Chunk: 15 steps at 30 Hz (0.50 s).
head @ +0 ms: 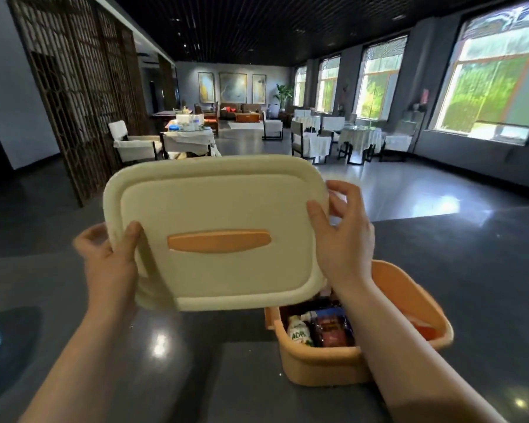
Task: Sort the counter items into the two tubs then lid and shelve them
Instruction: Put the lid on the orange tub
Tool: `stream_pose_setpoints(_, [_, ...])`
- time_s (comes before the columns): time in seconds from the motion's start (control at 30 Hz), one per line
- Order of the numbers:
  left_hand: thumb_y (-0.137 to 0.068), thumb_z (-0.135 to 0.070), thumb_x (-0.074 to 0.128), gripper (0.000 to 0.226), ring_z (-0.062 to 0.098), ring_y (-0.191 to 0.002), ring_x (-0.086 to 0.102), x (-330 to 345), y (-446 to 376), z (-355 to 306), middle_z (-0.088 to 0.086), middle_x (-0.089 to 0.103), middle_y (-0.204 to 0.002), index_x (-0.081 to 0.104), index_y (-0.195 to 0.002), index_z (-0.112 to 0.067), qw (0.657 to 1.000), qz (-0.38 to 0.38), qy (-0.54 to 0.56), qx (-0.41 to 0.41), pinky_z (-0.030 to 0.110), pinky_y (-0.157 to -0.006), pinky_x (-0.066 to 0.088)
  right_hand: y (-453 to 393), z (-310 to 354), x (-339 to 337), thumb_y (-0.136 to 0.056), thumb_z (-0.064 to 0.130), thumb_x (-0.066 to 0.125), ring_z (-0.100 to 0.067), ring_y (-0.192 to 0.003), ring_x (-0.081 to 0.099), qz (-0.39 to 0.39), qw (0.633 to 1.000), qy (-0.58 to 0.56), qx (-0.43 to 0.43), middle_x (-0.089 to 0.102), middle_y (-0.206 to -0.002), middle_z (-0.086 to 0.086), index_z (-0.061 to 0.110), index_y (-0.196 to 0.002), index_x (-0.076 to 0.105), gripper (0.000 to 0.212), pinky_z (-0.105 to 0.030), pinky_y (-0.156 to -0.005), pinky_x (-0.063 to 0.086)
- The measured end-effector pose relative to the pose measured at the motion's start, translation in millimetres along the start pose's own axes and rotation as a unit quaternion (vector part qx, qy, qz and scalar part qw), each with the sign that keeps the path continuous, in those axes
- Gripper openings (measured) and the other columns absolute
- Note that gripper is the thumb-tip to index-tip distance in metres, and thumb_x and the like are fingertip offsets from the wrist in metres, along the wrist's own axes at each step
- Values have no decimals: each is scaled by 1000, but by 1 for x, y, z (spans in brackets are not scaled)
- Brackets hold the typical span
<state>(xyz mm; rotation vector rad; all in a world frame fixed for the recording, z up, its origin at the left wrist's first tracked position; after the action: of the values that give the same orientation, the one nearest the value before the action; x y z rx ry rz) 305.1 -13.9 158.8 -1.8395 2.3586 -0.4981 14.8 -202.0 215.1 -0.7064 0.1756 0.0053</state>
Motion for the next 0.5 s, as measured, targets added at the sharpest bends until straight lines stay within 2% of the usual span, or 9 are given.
stream_pose_setpoints(0.07, [-85, -35, 64, 40, 9, -83, 52, 36, 10, -10, -3, 54, -104, 37, -115, -30, 999, 39, -16, 16, 31, -72, 41, -23, -19, -23, -89, 28, 62, -7, -90, 59, 14, 1000, 23, 11, 59, -101, 21, 35, -122, 45, 38, -24, -72, 40])
stream_pose_setpoints(0.17, [-82, -22, 68, 42, 19, -91, 56, 93, 48, 13, 1, 57, -107, 43, -115, -25, 991, 118, -67, 5, 37, -78, 45, -31, -82, -66, -87, 23, 61, -16, -94, 58, 48, 993, 75, 73, 57, -101, 14, 36, -135, 40, 53, -27, -71, 42])
stream_pose_setpoints(0.23, [-81, -20, 68, 40, 21, -93, 57, 121, 79, 41, 0, 59, -103, 47, -114, -21, 980, 167, -108, -3, 37, -79, 45, -23, -128, -88, -87, 26, 62, -21, -107, 56, 77, 982, 116, 131, 60, -117, 5, 36, -142, 34, 63, -30, -80, 42])
stream_pose_setpoints(0.3, [-80, -23, 69, 37, 20, -91, 58, 146, 111, 67, -5, 58, -96, 49, -112, -21, 969, 202, -140, -27, 34, -76, 42, -11, -170, -110, -87, 29, 64, -25, -119, 51, 112, 964, 163, 177, 54, -134, -1, 31, -147, 30, 70, -32, -90, 40])
stream_pose_setpoints(0.37, [-80, -27, 69, 39, 18, -88, 57, 163, 134, 85, -7, 56, -94, 48, -112, -23, 958, 226, -167, -62, 34, -74, 42, -1, -204, -124, -87, 31, 64, -26, -124, 48, 140, 948, 187, 216, 50, -140, -4, 27, -148, 28, 71, -33, -96, 38])
stream_pose_setpoints(0.43, [-83, -31, 66, 45, 19, -92, 56, 177, 150, 99, -5, 57, -102, 46, -121, -21, 942, 259, -202, -72, 37, -79, 45, 4, -229, -132, -89, 35, 62, -27, -126, 47, 160, 933, 203, 248, 49, -141, -5, 25, -148, 29, 69, -36, -101, 38])
stream_pose_setpoints(0.5, [-87, -32, 62, 51, 25, -109, 54, 186, 158, 108, 0, 56, -118, 40, -132, -20, 928, 279, -235, -71, 41, -89, 44, 2, -246, -133, -90, 38, 60, -27, -126, 46, 190, 918, 230, 262, 49, -141, -5, 25, -148, 31, 66, -39, -102, 39])
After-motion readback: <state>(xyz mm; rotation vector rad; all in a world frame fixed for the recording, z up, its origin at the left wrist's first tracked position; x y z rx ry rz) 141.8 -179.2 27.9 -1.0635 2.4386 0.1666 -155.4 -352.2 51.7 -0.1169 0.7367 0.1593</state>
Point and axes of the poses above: each hand's wrist, its own y-axis away from the middle knuckle, its own x-axis out of the palm, z = x × y, the point moved 7 cm from there along -y, towards the middle knuckle
